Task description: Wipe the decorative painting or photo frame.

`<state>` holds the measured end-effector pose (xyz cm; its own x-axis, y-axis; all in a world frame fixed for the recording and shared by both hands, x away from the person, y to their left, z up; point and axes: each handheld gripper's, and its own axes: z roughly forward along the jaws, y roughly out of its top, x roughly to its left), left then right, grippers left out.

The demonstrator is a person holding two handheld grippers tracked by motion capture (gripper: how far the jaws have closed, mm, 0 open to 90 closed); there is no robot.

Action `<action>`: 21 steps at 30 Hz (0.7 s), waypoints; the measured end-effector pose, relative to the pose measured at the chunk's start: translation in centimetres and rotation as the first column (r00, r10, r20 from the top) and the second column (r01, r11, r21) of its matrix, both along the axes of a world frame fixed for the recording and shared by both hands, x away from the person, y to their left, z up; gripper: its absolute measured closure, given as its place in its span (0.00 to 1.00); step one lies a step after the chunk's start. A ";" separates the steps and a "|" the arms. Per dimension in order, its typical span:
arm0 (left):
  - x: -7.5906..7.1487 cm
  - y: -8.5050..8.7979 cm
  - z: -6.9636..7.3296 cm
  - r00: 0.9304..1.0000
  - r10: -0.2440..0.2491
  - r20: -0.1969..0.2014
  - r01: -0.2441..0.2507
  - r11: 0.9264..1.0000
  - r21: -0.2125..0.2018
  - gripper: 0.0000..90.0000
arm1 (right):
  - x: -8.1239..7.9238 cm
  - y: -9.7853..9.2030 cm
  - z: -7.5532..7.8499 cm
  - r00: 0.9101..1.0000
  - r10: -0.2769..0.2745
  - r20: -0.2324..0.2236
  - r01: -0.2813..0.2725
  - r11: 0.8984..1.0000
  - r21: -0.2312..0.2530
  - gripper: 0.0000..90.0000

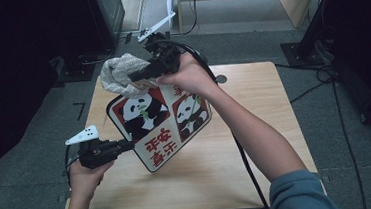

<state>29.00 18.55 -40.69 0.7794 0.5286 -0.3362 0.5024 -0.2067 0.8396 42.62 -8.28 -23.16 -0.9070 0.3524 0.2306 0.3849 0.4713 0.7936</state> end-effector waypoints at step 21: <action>0.0 0.1 0.0 1.000 0.005 0.002 -0.005 1.000 0.005 0.88 | 0.6 -2.0 -0.1 0.999 -0.035 0.018 0.035 0.999 0.013 0.68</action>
